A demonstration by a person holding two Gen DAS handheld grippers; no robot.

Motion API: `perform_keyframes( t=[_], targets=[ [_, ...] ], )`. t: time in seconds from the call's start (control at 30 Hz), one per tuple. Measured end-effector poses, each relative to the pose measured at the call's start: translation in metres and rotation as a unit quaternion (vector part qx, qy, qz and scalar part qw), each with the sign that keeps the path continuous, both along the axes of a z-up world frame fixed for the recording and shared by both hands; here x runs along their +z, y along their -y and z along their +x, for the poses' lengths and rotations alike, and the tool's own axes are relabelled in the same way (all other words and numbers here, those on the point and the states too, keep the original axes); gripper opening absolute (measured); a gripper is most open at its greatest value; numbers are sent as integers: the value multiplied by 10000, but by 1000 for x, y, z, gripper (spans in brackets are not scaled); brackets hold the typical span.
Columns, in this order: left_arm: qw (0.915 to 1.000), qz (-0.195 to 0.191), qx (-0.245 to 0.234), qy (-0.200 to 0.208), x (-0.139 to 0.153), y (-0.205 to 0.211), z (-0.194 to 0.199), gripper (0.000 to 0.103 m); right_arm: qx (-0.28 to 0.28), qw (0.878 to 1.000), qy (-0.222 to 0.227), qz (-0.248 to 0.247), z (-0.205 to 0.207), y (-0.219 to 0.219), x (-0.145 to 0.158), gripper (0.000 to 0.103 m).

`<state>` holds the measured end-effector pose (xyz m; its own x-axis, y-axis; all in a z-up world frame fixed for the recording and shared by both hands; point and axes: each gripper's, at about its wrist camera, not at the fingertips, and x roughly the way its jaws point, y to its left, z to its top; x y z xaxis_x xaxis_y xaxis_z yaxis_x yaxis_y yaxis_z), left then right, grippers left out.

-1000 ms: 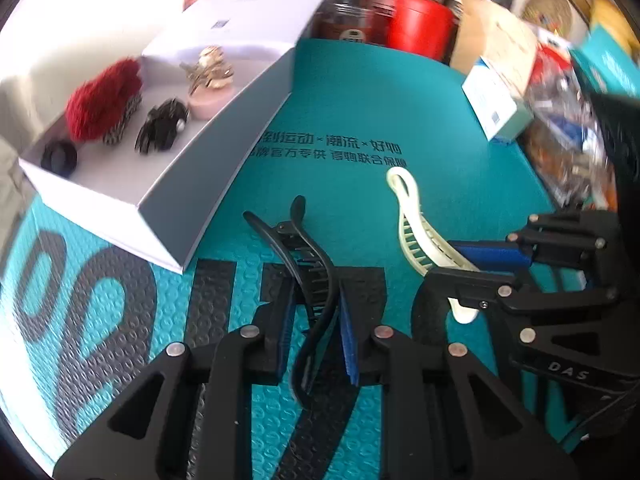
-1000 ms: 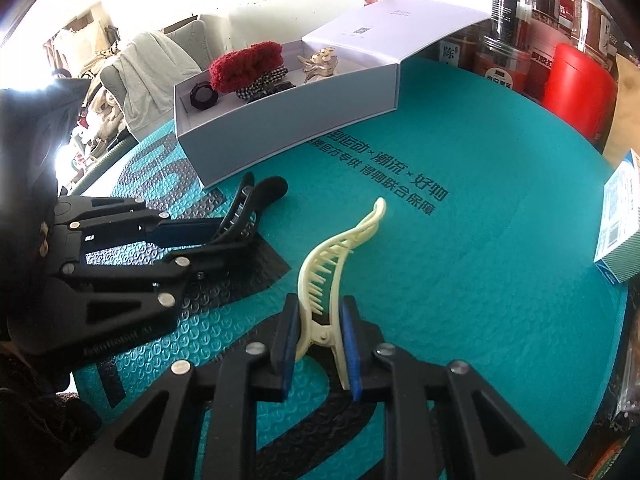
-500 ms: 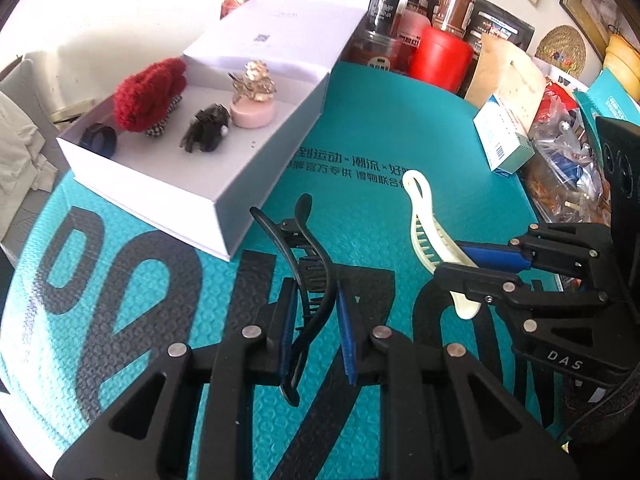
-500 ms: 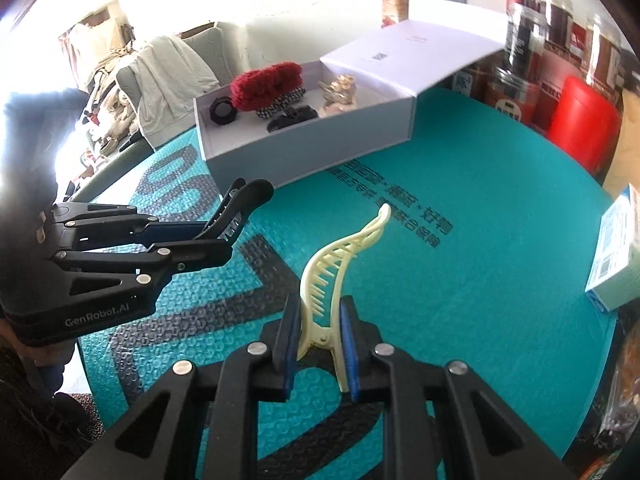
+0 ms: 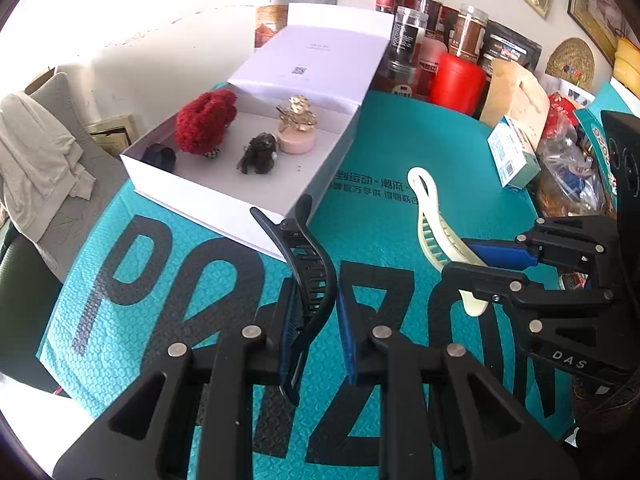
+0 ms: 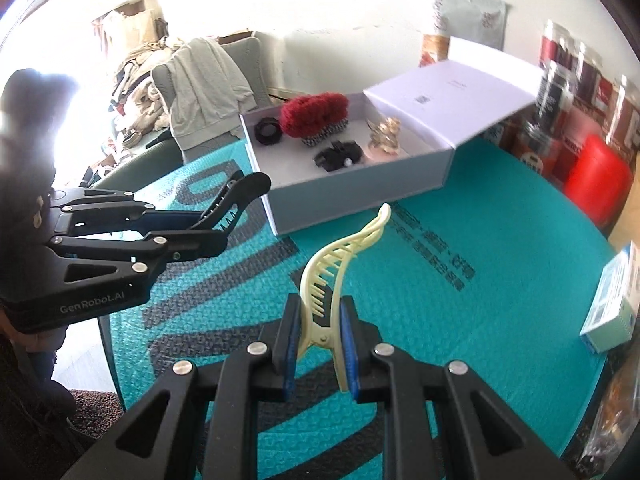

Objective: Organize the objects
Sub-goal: 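Lift the black and cream claw clips off the mat with both grippers, then carry the black and cream claw clips with both grippers into the box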

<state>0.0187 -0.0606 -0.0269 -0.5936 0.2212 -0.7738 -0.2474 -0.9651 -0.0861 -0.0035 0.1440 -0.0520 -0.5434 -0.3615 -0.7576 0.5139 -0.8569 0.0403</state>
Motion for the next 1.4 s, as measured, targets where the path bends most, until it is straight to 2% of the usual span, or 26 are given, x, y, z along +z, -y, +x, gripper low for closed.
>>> perform_keyframes(
  t=[0.23,0.53,1.07,1.4],
  targets=[
    [9998,-89,120,-127,16,14,-1,19,182,9998,-120,9,-3,13,13,18],
    [9995,-116,211,-185,25,30,-22,19,335,9994,-119,-20,-25,25,23,18],
    [9996,-157,192,-112,21,40,-90,19,385,9992,-77,-69,-84,41,25,18],
    [9997,-174,166,-51,8,47,-139,19,390,9992,-83,-27,-127,48,22,18]
  ],
)
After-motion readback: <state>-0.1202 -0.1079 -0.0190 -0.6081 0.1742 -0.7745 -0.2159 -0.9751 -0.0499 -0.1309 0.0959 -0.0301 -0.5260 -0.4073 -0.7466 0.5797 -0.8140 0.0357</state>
